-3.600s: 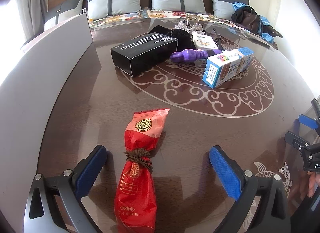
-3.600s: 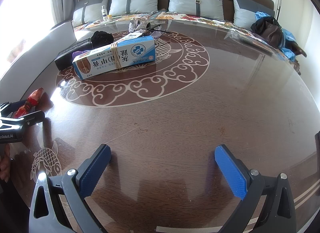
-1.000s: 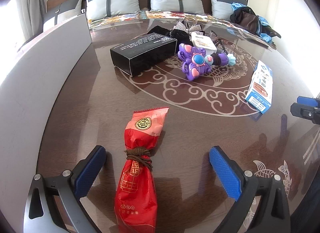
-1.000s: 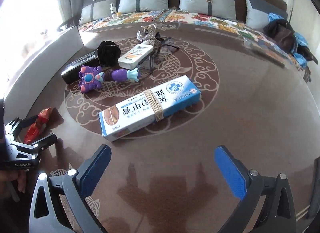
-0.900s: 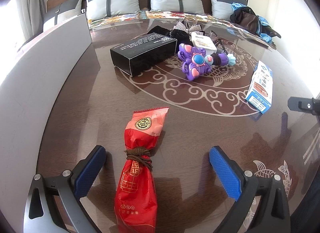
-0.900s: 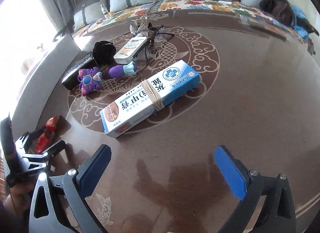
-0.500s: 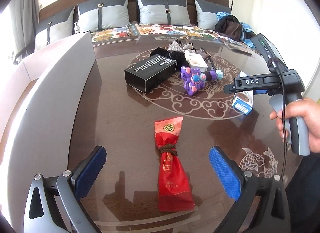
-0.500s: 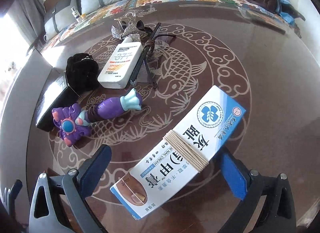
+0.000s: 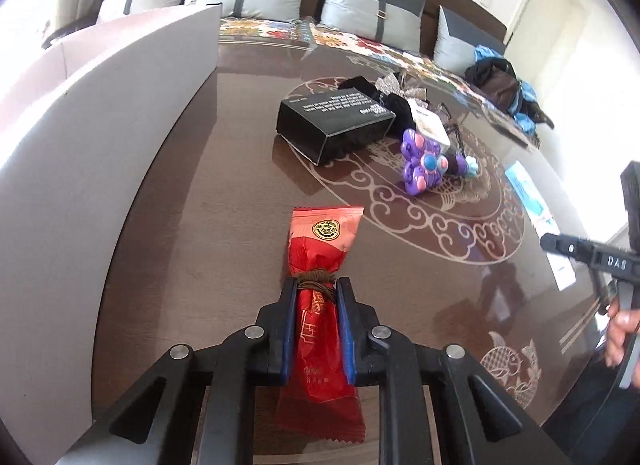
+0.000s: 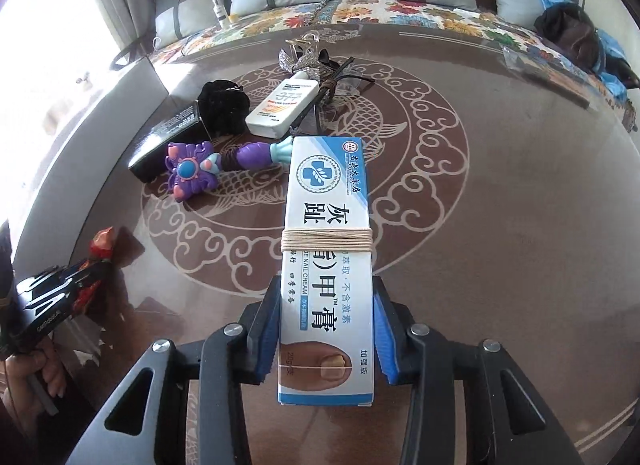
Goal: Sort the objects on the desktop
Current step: 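Grasp the blue-white ointment box with the right gripper while the left carries the red bag, then drop the red bag and ointment box into the white box, opening both grippers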
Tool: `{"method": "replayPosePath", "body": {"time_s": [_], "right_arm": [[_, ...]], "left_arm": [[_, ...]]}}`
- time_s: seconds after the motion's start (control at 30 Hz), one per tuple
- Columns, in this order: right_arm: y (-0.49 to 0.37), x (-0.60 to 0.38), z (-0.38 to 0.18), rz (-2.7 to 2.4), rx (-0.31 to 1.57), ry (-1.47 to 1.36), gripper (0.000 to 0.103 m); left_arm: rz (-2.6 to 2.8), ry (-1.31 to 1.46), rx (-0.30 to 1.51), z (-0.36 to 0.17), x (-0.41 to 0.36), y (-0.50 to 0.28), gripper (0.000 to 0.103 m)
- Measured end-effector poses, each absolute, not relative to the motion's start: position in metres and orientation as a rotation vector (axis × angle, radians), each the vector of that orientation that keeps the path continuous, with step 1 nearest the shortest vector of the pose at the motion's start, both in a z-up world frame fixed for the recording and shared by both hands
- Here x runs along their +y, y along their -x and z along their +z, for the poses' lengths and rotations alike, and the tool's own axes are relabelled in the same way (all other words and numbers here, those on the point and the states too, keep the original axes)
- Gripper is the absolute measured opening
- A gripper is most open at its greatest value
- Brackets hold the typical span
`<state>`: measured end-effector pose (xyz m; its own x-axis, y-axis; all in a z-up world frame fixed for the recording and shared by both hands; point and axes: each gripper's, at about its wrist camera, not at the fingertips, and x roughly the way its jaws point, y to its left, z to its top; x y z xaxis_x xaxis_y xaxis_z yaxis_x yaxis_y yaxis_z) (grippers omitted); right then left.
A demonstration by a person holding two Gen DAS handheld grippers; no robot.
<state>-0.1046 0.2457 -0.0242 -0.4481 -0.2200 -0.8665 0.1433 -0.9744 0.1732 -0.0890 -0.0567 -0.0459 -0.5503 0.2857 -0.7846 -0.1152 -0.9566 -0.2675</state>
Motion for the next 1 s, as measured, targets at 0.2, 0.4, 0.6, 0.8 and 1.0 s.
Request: {"method": "replayPosePath", "body": {"time_s": [0.2, 0.4, 0.6, 0.8, 1.0], "right_arm": [[0.095, 0.209, 0.022, -2.423, -0.182, -1.395, 0.041], [0.118, 0.115, 0.081, -2.308, -0.197, -1.212, 0.041], [0.156, -0.029, 0.126, -2.170, -0.117, -1.073, 0.041], [0.173, -0.156, 0.125, -2.141, 0.120, -1.056, 0.041], [0.186, -0.201, 0.076, -2.122, 0.273, -1.152, 0.042]], "left_arm": [[2.615, 1.156, -0.368, 0.008, -0.073, 0.059, 0.018], [2.741, 1.002, -0.510, 0.079, -0.136, 0.032, 0.018], [2.956, 1.142, -0.488, 0.106, -0.239, 0.074, 0.018], [3.022, 1.382, -0.417, 0.079, -0.293, 0.115, 0.018], [3.004, 1.612, -0.323, 0.033, -0.304, 0.130, 0.023]]}}
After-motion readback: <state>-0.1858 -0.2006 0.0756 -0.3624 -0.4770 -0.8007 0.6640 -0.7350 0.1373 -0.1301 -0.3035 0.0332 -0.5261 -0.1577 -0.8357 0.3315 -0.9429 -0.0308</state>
